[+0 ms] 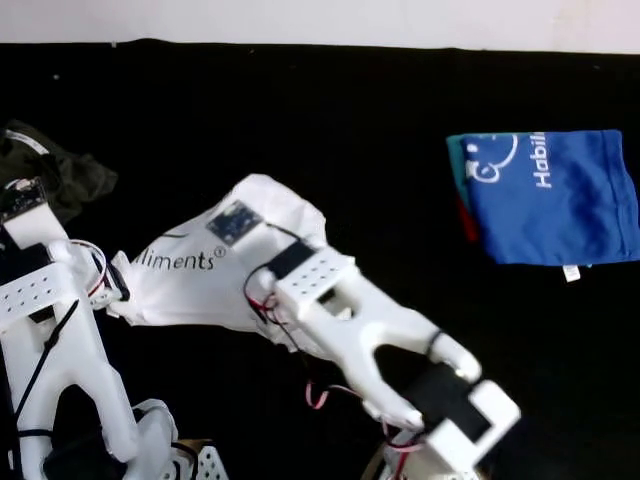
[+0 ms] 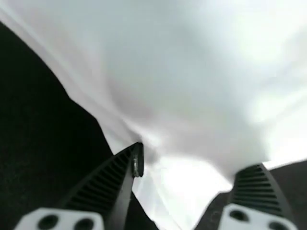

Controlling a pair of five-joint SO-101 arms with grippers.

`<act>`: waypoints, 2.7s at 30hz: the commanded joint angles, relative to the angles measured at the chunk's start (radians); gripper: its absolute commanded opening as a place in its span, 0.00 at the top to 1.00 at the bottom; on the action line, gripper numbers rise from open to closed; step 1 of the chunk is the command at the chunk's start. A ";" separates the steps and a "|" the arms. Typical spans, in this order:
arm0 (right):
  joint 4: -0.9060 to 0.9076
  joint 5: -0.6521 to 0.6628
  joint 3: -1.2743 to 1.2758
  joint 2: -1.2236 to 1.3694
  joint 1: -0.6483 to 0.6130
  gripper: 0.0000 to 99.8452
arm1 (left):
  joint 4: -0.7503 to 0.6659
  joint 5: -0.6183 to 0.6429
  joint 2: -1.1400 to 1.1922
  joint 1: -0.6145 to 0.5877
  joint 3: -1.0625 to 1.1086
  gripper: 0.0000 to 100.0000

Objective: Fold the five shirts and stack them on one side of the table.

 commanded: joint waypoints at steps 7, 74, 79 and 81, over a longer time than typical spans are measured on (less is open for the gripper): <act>0.058 -0.009 -0.168 0.047 0.071 0.98 | 0.009 -0.008 -0.021 -0.005 0.002 0.80; 0.294 0.048 -0.572 -0.372 0.657 0.88 | -0.048 -0.003 -0.012 0.825 0.071 0.97; 0.360 0.044 -0.573 -0.384 0.656 0.88 | -0.026 -0.006 -0.024 0.786 0.065 0.99; 0.397 0.046 -0.573 -0.384 0.656 0.88 | 0.025 -0.006 -0.042 0.748 0.038 0.99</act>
